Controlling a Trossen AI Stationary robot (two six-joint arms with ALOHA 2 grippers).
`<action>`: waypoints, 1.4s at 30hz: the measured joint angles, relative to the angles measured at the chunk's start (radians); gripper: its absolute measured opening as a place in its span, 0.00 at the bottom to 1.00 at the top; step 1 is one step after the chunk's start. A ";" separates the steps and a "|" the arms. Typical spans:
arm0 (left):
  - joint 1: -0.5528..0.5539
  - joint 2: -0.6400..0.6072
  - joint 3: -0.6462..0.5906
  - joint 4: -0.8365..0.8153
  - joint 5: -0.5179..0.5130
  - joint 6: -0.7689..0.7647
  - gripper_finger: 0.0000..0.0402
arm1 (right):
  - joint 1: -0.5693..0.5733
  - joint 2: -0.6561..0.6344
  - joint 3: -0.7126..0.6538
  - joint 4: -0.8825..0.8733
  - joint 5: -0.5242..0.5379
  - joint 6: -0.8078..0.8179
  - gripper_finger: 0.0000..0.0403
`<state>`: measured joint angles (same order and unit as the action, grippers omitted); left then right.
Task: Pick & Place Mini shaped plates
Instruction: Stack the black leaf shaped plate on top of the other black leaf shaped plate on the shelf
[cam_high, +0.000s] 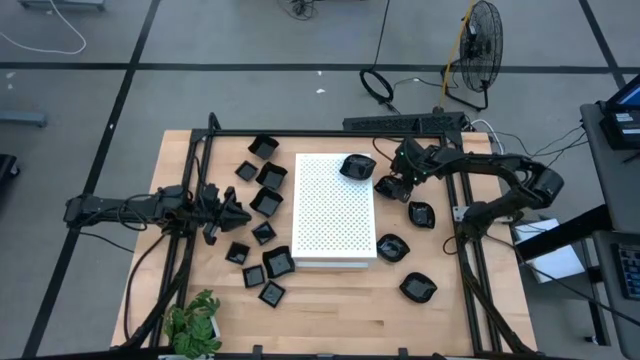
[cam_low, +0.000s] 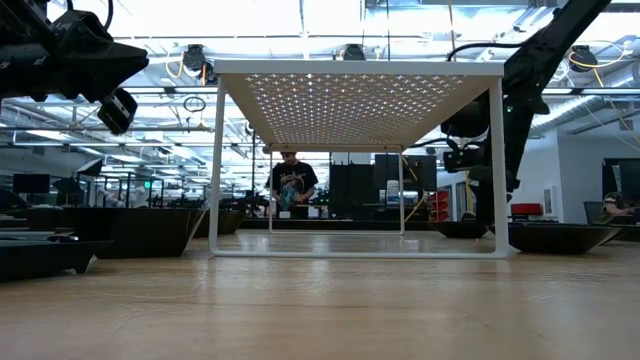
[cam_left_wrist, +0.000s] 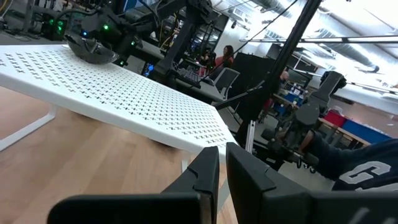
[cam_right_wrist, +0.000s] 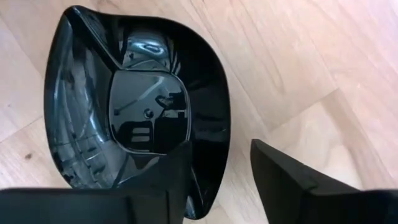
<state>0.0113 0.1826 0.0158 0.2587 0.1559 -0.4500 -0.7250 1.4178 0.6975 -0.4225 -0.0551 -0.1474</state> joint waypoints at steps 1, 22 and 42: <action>0.000 0.000 0.000 0.000 0.000 0.000 0.08 | 0.000 -0.002 0.000 0.001 0.000 -0.002 0.33; 0.000 0.000 0.000 0.000 0.000 0.000 0.08 | -0.002 -0.108 -0.001 0.009 0.180 0.047 0.01; 0.000 0.000 0.000 0.000 0.000 0.000 0.08 | 0.000 -0.345 0.163 0.284 0.232 -0.069 0.00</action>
<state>0.0116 0.1827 0.0154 0.2588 0.1558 -0.4500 -0.7250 1.0726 0.8609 -0.1386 0.1770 -0.2163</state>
